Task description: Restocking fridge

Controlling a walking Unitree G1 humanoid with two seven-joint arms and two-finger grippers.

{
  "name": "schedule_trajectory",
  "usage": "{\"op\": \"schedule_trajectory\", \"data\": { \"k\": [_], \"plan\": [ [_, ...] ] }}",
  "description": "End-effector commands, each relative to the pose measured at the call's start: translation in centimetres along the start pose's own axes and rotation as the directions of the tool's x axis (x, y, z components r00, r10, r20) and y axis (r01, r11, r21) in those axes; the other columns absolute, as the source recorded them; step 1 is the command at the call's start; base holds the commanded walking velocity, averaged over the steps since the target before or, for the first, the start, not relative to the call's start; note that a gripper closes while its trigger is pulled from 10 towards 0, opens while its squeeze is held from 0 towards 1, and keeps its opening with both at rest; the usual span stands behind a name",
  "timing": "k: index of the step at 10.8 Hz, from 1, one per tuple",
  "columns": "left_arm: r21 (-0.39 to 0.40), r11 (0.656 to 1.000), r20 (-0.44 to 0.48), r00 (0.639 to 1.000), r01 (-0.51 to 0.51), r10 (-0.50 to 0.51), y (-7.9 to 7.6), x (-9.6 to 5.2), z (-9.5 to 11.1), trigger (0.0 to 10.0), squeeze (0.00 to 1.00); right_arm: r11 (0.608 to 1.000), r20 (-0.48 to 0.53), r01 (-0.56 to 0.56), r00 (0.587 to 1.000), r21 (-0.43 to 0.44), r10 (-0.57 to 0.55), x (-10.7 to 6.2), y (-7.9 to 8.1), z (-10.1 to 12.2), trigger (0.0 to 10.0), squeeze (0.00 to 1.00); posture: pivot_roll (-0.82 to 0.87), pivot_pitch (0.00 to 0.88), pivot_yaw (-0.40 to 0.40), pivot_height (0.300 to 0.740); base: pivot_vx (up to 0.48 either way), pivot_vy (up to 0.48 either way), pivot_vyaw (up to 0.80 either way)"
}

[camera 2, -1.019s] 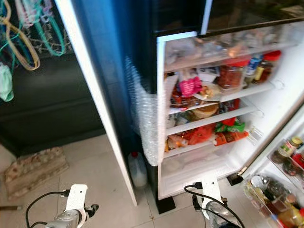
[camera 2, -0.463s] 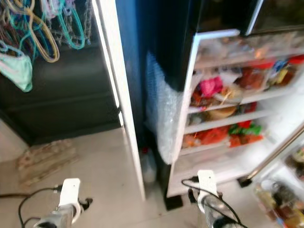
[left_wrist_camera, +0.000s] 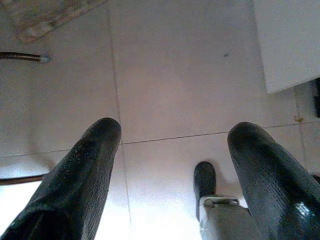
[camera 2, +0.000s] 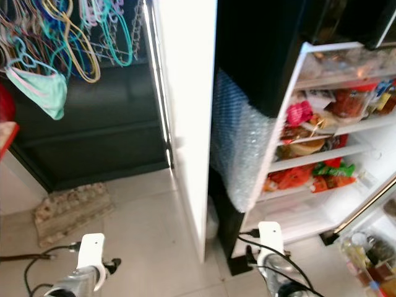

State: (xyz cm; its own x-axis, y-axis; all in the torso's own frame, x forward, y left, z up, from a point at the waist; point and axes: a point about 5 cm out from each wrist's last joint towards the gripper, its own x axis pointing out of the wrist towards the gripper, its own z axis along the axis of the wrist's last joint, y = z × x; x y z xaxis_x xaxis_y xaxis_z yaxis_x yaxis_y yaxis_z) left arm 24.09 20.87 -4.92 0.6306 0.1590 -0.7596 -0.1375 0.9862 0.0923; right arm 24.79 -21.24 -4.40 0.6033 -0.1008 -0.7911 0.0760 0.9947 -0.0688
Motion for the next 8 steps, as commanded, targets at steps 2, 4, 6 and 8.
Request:
{"op": "schedule_trajectory", "data": {
  "k": [2, 4, 6, 8],
  "plan": [
    [-0.003, 1.0, -0.018, 1.0, -0.003, 0.003, 0.03, -0.02, -0.34, 10.0, 0.0, 1.0, 0.002, 0.004, 1.0, 0.005, -0.004, 0.0, -0.09, 0.17, 10.0, 0.0, -0.05, 0.0, 0.006, 0.74, 0.0, 0.137, 0.0],
    [-0.004, 1.0, -0.017, 1.0, -0.003, 0.003, 0.05, -0.02, -0.36, 10.0, 0.0, 1.0, 0.002, 0.002, 1.0, 0.008, -0.002, 0.0, -0.05, 0.14, 10.0, 0.0, -0.06, 0.0, 0.007, 0.74, 0.0, 0.0, 0.0],
    [-0.001, 1.0, -0.017, 1.0, -0.001, 0.001, 0.04, -0.03, -0.41, 10.0, 0.0, 1.0, 0.002, 0.002, 1.0, 0.004, -0.002, 0.0, -0.05, 0.09, 10.0, 0.0, -0.07, 0.0, 0.009, 0.74, 0.0, 0.0, 0.0],
    [0.008, 1.0, -0.02, 1.0, 0.004, -0.004, 0.06, -0.04, -0.52, 10.0, 0.0, 1.0, -0.001, 0.001, 1.0, 0.004, -0.001, 0.0, -0.02, -0.05, 10.0, 0.0, -0.07, 0.0, 0.012, 0.74, 0.0, 0.0, 0.0]
  ]
}}
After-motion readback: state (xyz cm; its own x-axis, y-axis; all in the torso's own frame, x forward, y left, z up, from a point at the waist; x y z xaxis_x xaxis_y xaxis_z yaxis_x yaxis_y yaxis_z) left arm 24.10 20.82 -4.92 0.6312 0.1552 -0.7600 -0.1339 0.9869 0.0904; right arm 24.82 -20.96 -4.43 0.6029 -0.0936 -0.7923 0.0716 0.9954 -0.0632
